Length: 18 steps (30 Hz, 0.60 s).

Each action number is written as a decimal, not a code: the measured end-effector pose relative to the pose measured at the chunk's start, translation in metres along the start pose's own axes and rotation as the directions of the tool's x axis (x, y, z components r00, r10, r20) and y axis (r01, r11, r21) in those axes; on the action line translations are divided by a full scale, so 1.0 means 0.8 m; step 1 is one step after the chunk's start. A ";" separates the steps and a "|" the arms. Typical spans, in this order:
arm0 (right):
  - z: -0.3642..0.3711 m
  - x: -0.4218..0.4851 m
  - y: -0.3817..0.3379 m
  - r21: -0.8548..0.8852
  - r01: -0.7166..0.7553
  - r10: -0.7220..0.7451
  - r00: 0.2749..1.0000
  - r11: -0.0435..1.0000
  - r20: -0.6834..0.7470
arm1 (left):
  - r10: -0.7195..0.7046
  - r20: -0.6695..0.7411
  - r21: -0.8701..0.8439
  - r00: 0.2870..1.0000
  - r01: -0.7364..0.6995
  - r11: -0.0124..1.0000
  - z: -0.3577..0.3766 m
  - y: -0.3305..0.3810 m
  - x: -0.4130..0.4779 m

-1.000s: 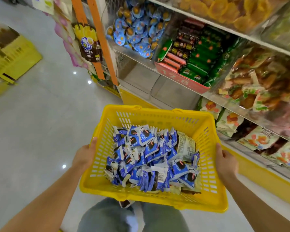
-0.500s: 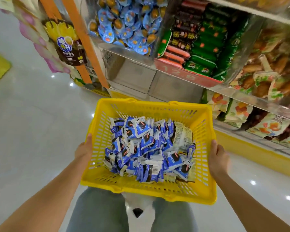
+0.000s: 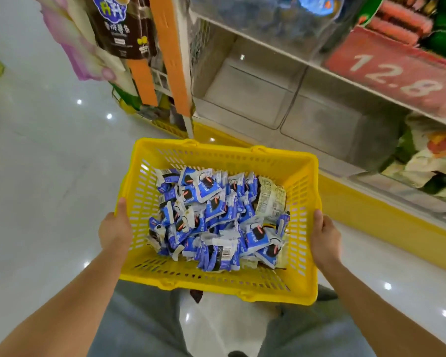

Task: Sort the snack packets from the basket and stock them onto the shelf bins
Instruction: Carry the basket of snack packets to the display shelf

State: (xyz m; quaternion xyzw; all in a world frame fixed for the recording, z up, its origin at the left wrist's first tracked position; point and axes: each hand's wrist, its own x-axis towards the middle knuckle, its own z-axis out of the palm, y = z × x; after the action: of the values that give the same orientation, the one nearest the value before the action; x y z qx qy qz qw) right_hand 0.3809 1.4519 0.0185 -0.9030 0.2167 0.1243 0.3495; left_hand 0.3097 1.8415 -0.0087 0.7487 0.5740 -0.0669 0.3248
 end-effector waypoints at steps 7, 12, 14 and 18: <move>0.090 0.072 -0.030 -0.041 0.117 -0.118 0.993 0.992 -0.016 | -0.084 -0.084 -0.049 0.993 0.080 0.996 0.048 -0.047 0.062; 0.120 0.092 -0.045 -0.051 0.140 -0.139 0.990 0.989 0.024 | -0.135 -0.111 -0.066 0.985 0.129 0.990 0.063 -0.076 0.089; 0.121 0.088 -0.046 -0.043 0.165 -0.163 0.986 0.985 0.041 | -0.162 -0.121 -0.112 0.979 0.149 0.982 0.060 -0.082 0.092; 0.128 0.085 -0.065 -0.033 0.266 -0.264 0.963 0.963 0.046 | -0.206 -0.159 -0.228 0.965 0.167 0.959 0.051 -0.086 0.092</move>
State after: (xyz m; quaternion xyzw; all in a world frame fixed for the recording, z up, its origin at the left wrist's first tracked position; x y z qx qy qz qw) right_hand 0.4574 1.5357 -0.0513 -0.9278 0.0843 0.0990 0.3496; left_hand 0.2829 1.8874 -0.1038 0.6548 0.6734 0.0328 0.3417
